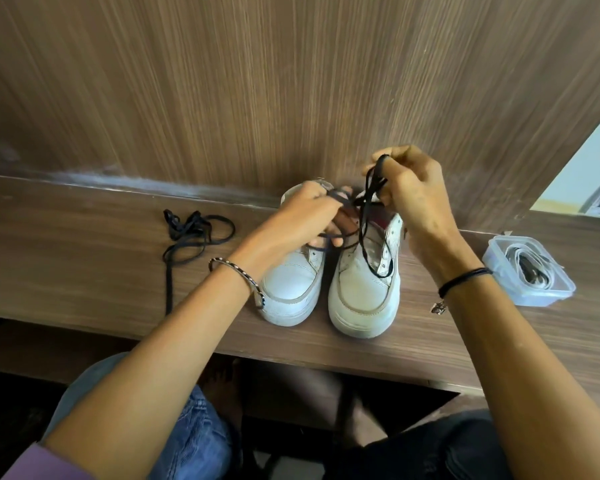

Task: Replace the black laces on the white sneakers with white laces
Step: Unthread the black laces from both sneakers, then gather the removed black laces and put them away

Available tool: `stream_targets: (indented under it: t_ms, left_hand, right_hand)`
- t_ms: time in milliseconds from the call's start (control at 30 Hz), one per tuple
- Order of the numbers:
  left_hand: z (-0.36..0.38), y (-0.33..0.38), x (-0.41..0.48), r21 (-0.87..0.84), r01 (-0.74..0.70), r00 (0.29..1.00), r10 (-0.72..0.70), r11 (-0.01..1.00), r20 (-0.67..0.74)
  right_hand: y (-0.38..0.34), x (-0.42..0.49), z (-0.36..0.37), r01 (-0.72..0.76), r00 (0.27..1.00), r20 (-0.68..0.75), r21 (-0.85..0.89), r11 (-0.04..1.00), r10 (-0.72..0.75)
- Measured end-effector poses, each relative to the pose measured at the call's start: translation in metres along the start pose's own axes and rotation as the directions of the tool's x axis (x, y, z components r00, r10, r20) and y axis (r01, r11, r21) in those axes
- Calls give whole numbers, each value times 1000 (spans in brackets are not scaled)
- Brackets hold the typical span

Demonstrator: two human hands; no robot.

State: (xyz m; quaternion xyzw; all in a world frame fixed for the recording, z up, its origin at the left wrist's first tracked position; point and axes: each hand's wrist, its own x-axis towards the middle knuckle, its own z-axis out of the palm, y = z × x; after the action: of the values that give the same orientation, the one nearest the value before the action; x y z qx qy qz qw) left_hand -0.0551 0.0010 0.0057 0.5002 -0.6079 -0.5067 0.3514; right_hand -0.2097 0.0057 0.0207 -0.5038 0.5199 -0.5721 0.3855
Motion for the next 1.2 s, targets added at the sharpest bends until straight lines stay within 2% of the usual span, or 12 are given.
stream_targets:
  t_ms: [67,167,300,367,467,600,700,967,1067,1133,1200]
  left_hand:
    - [-10,6,-2,-116,3,1000,-6,993,-27]
    - [-22,9,-5,-158,-3,996,-11,987,-88]
    - [-27,12,-3,-255,-37,982,-12,966,-189]
    - [-32,12,-1,-259,-48,969,-18,965,-246]
    - [-40,11,2,-242,-52,960,-19,969,-280]
    - [-60,11,-1,-260,-59,958,-18,964,-285]
    - [-75,9,-6,-205,-57,969,5,977,-249]
    - [-119,-7,-17,-171,-84,960,34,982,-277]
    - [-137,-12,-25,-149,-49,964,8,988,-266]
    - [-150,-17,-30,-65,-4,973,-11,998,-231]
    - [-163,-24,-33,80,47,973,-27,996,-230]
  right_hand:
    - [2,1,1,-37,998,40,-15,999,37]
    - [5,2,6,-59,980,185,-75,995,72]
    - [3,-4,19,-6,903,422,-178,984,82]
    - [3,-9,27,55,874,482,-209,976,54]
    - [4,-11,34,109,872,490,-234,966,20]
    - [0,-10,40,58,864,501,-201,978,51]
    - [6,-11,51,59,858,511,-183,981,44]
    - [6,-14,98,-22,907,418,154,988,-45]
    - [11,-14,117,-49,907,418,208,977,-44]
    - [15,-14,130,-50,903,429,186,981,-35]
    - [21,-13,143,-2,896,442,87,996,-37]
